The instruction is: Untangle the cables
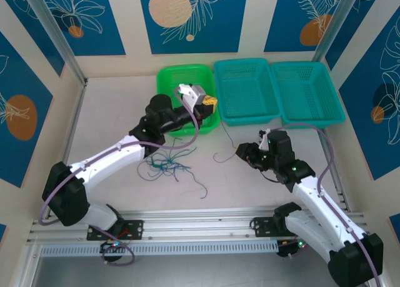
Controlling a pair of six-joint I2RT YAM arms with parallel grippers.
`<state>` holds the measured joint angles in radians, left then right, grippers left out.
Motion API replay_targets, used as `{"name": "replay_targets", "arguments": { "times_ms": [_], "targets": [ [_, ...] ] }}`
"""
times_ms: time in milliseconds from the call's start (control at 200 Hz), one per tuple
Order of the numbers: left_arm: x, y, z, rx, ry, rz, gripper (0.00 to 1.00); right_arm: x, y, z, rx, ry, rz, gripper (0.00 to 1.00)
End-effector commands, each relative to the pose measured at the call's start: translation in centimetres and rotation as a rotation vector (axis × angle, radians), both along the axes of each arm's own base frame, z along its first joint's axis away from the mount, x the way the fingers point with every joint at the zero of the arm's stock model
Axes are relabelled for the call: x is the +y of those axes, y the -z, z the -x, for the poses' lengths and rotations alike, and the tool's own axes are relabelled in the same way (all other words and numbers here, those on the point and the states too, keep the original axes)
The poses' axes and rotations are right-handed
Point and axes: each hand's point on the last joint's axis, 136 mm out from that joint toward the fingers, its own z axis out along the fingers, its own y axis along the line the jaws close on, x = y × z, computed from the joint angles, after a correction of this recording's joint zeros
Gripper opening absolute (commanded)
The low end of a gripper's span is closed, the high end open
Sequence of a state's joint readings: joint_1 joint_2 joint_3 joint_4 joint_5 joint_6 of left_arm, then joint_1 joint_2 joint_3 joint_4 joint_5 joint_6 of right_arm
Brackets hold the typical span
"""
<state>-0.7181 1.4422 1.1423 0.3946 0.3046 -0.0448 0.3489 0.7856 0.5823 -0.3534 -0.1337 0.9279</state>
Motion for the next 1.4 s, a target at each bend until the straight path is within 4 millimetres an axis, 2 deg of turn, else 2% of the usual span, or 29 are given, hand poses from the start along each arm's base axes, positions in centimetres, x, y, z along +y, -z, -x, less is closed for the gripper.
{"name": "replay_targets", "arguments": {
  "times_ms": [0, 80, 215, 310, 395, 535, 750, 770, 810, 840, 885, 950, 1035, 1130, 1175, 1240, 1300, 1395],
  "targets": [
    [1.4, -1.0, -2.2, -0.021, -0.053, -0.075, 0.00, -0.1, -5.3, -0.6, -0.190, -0.008, 0.002, 0.50],
    [2.2, -2.3, -4.3, -0.048, -0.099, -0.091, 0.00, -0.3, -7.0, -0.2, -0.235, -0.010, 0.002, 0.56],
    [4.1, -4.2, -8.7, -0.080, -0.204, -0.088, 0.00, -0.3, -8.5, 0.2, -0.261, -0.019, -0.014, 0.59],
    [5.4, -4.1, -12.0, -0.060, -0.268, -0.089, 0.00, -0.4, -8.5, 0.4, -0.243, -0.012, -0.015, 0.59],
    [6.1, -3.2, -14.5, -0.035, -0.303, -0.088, 0.00, -0.7, -8.3, 0.4, -0.229, 0.005, -0.003, 0.59],
    [6.4, 0.2, -18.0, 0.033, -0.330, -0.111, 0.00, -1.0, -7.8, 0.4, -0.204, 0.022, 0.004, 0.59],
    [6.6, 9.4, -22.7, 0.194, -0.436, -0.207, 0.00, -0.9, -7.4, 0.5, -0.184, 0.025, -0.002, 0.59],
    [6.7, 10.2, -23.0, 0.212, -0.448, -0.223, 0.04, -1.0, -7.4, 0.5, -0.179, 0.026, -0.002, 0.59],
    [6.9, 11.3, -23.3, 0.240, -0.464, -0.244, 0.17, -0.9, -7.3, 0.6, -0.173, 0.024, -0.002, 0.59],
    [7.1, 11.8, -23.3, 0.257, -0.475, -0.251, 0.29, -0.9, -7.3, 0.7, -0.169, 0.023, -0.001, 0.59],
    [7.3, 12.2, -23.1, 0.280, -0.487, -0.254, 0.42, -1.0, -7.1, 0.8, -0.161, 0.024, 0.003, 0.59],
    [7.8, 12.4, -22.7, 0.312, -0.501, -0.250, 0.56, -1.1, -7.0, 0.8, -0.157, 0.028, 0.007, 0.59],
    [8.3, 12.5, -21.9, 0.378, -0.511, -0.244, 0.69, -1.1, -6.9, 0.7, -0.157, 0.032, 0.005, 0.59],
    [8.7, 12.0, -20.8, 0.428, -0.500, -0.193, 0.74, -1.1, -7.0, 0.6, -0.164, 0.035, -0.003, 0.59],
    [9.1, 11.6, -20.2, 0.445, -0.502, -0.157, 0.80, -1.1, -7.0, 0.5, -0.162, 0.038, -0.003, 0.59],
    [9.8, 10.8, -19.4, 0.482, -0.492, -0.105, 0.81, -1.1, -7.1, 0.4, -0.162, 0.040, -0.004, 0.59],
    [10.1, 9.4, -18.1, 0.470, -0.475, -0.052, 0.81, -1.0, -7.3, 0.5, -0.166, 0.035, -0.007, 0.59],
    [10.7, 5.9, -15.0, 0.411, -0.425, 0.047, 0.81, -0.7, -7.4, 0.4, -0.180, 0.017, -0.003, 0.59]
  ]
}}
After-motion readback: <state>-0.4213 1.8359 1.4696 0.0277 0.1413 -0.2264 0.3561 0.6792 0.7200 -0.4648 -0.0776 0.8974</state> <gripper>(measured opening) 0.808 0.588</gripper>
